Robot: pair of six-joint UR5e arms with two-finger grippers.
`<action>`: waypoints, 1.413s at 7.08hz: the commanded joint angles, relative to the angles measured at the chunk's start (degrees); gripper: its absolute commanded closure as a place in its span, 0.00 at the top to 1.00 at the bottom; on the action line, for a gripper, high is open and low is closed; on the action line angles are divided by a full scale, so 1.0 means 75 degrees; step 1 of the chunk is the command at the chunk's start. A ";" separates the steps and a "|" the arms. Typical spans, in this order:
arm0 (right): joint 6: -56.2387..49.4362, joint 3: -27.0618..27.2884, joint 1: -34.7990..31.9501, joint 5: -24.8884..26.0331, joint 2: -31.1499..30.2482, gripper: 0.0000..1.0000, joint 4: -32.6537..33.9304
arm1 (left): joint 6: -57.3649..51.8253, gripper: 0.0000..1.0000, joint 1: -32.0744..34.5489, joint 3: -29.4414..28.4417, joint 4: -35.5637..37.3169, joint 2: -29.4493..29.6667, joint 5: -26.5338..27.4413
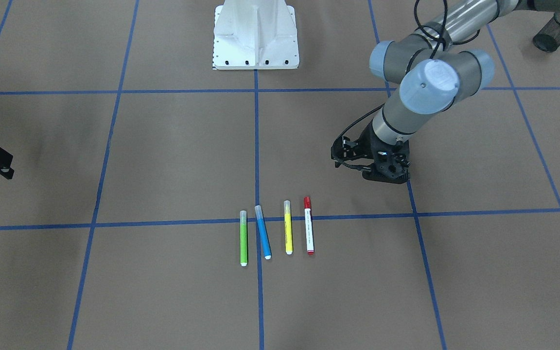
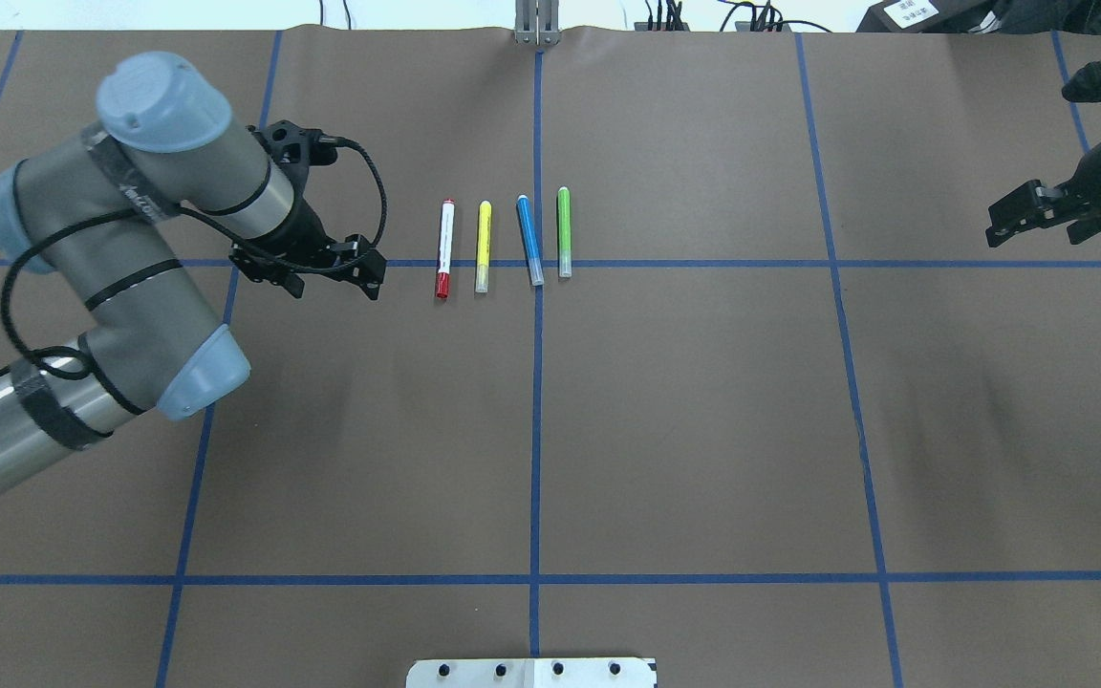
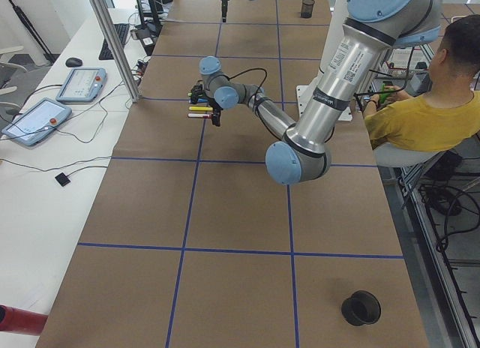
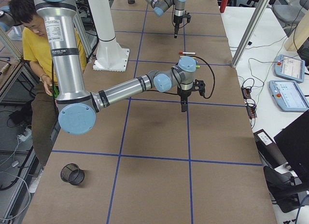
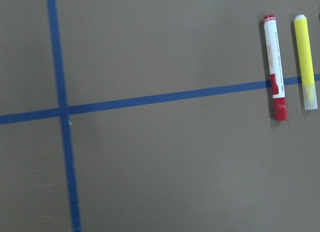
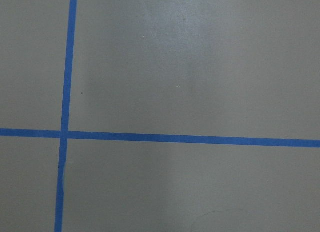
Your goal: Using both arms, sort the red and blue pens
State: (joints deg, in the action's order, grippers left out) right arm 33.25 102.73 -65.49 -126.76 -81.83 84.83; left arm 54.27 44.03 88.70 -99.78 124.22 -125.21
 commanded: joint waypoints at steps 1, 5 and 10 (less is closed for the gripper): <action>0.0031 0.0002 0.0049 0.0014 0.0012 1.00 -0.0002 | 0.0018 1.00 -0.0151 -0.1460 0.0655 0.1418 0.0054; 0.0031 -0.0010 0.0061 0.0026 0.0012 1.00 -0.0013 | -0.0366 0.77 -0.0409 -0.3632 0.0812 0.2877 0.0030; 0.0031 -0.0010 0.0084 0.0026 0.0012 1.00 -0.0013 | -0.0803 0.53 -0.0363 -0.3810 0.0812 0.2831 0.0019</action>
State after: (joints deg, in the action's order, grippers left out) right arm 33.49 102.66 -64.88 -126.57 -81.74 84.73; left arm 48.38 41.23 60.37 -93.62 145.47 -125.00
